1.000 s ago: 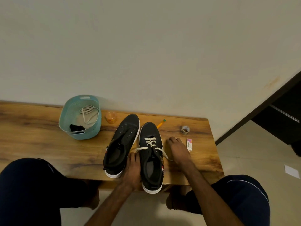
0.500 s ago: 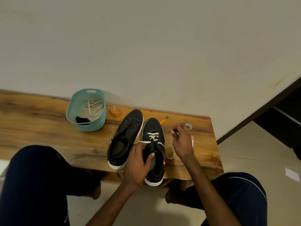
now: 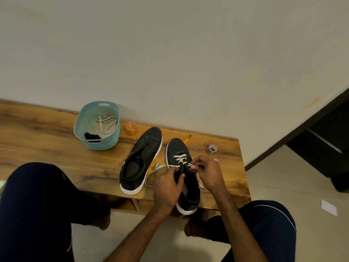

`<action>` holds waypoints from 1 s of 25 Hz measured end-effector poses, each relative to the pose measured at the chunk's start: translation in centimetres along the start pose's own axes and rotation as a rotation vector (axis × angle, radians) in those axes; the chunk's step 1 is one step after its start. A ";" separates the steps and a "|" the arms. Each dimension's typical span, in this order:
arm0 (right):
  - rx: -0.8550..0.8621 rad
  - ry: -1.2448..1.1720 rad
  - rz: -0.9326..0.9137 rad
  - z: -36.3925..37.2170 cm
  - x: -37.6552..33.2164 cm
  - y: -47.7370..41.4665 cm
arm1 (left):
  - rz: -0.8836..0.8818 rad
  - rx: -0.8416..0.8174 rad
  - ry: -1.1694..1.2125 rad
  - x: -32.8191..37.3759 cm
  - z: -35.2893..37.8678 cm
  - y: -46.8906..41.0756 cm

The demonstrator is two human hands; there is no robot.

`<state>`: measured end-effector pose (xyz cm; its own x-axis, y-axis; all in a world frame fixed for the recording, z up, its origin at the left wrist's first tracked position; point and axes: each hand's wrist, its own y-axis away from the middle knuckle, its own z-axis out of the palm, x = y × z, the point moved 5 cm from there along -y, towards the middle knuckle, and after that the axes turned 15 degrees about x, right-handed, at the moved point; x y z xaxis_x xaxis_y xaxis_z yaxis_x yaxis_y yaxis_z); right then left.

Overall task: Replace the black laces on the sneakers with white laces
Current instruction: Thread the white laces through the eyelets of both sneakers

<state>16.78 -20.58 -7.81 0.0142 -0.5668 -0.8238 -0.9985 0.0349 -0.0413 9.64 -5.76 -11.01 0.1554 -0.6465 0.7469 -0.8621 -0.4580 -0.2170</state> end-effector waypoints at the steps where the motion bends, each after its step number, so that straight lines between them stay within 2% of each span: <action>1: -0.024 0.063 -0.040 0.3 -0.1 -0.1 | -0.022 -0.004 0.032 -0.3 0.0 0.1; 4: -0.075 0.260 -0.112 1.3 -0.3 0.0 | -0.061 -0.027 0.078 -1.1 0.2 0.6; 7: -0.073 0.311 -0.130 2.1 -0.3 0.1 | -0.060 -0.037 0.061 -1.4 0.5 0.6; 13: -0.059 0.043 0.034 2.8 0.7 0.2 | -0.034 0.007 0.045 -1.0 0.4 0.6; 20: -0.170 -0.009 0.127 2.1 1.1 1.1 | -0.058 0.056 0.042 -0.2 0.6 -1.3; 23: -0.122 0.143 0.009 2.3 0.6 2.1 | -0.082 0.043 0.161 -0.4 0.5 -1.5; 25: -0.050 0.341 -0.040 2.5 0.6 2.4 | -0.216 0.055 0.379 -0.9 -0.5 -1.1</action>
<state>14.53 -18.76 -9.77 0.0438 -0.8098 -0.5851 -0.9990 -0.0284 -0.0354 10.24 -4.34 -11.13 0.1326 -0.2676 0.9544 -0.8004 -0.5969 -0.0561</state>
